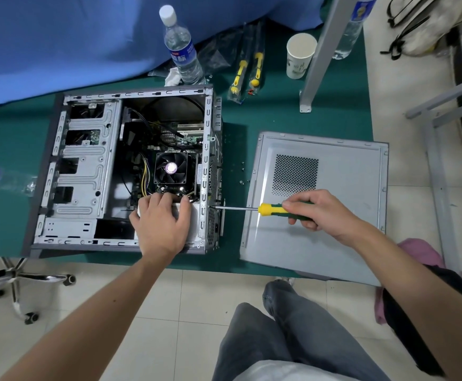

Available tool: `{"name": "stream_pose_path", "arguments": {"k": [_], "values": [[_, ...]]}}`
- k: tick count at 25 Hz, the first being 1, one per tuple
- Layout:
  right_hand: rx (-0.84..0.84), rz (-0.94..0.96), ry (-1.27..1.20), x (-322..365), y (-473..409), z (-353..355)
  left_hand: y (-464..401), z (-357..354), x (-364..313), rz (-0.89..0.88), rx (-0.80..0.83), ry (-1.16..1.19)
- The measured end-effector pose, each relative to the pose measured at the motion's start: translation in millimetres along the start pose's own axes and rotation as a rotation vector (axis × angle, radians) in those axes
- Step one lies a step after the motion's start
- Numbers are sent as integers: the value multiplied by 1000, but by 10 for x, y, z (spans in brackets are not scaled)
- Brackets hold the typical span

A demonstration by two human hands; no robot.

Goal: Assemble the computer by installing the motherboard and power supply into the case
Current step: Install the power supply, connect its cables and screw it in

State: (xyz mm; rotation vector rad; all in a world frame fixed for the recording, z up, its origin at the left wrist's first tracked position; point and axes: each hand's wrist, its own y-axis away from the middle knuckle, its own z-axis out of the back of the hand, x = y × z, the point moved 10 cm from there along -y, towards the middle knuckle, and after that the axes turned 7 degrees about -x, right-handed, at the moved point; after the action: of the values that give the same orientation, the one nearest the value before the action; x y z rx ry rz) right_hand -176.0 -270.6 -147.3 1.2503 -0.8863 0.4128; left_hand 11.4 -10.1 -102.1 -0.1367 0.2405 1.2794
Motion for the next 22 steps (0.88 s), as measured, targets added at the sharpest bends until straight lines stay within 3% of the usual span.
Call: {"name": "stream_pose_path", "arguments": {"k": [2,6,8,10,15,22], "values": [[4,-2,-7,-107,-14,62,14,-14,-5,-1,15,-13],[-146,-125,-379,-490,-33,229,1,1,-8,-17,20,-48],[-62,-190,-412,-560,-95,38,-12,3,-7,-18,25,-59],[2,-210,-302,-518,-235,-164,0,-4,-23,-20,27,-63],[-318,-16,164,-100,-801,-200,8,-17,-59,-27,39,-78],[-493,42,456,42,-1246,-319,4,-8,-41,-31,15,-76]]}}
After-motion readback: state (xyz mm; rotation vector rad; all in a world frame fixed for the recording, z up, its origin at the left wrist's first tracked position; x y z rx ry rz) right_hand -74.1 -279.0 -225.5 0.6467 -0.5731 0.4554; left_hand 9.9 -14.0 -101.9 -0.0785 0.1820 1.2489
